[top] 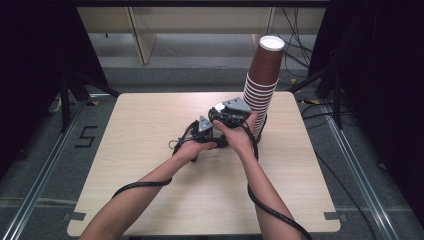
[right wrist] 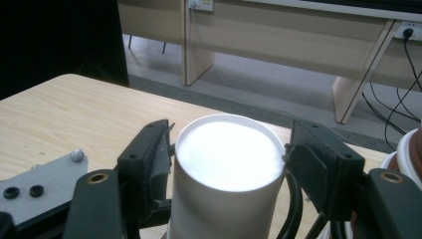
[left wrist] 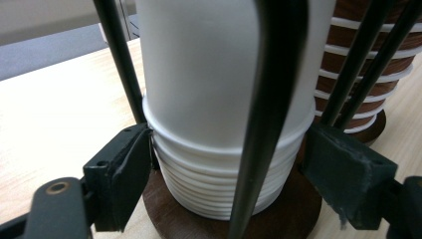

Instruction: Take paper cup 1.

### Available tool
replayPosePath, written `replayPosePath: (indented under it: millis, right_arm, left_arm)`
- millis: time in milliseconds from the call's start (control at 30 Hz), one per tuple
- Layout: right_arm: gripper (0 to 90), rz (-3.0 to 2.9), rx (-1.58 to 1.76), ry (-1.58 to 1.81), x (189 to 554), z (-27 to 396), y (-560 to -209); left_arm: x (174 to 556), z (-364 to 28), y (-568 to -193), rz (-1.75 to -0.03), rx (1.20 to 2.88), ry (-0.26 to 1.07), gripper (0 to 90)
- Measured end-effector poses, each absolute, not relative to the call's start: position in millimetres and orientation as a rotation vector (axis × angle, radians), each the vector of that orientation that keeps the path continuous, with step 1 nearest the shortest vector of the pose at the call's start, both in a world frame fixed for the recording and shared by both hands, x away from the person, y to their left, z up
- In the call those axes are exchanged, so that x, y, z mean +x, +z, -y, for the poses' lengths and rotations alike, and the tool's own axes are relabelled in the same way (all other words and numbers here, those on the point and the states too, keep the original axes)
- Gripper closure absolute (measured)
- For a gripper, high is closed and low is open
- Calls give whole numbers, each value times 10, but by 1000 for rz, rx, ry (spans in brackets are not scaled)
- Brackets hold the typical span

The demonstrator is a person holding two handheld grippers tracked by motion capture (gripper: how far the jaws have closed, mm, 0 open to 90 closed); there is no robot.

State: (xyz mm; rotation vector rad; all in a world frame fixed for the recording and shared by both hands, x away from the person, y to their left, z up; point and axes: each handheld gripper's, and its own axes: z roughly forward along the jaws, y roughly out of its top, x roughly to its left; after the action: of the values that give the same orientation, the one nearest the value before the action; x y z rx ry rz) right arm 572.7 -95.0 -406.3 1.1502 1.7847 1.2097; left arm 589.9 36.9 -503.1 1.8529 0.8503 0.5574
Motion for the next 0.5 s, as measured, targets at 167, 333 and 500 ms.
replayPosePath:
  millis: [167, 333, 500]
  right_arm:
    - [344, -1774, 1170, 1210, 5741, 942, -4089]
    - [344, -1779, 1186, 1212, 5745, 928, -4099]
    - [345, -1780, 1180, 1206, 5757, 923, -4094]
  left_arm:
    - [5906, -361, -5034, -854, 1849, 553, 195]
    - [5899, -365, -5019, -851, 1856, 559, 199]
    - [5899, -366, -5020, -852, 1854, 561, 201]
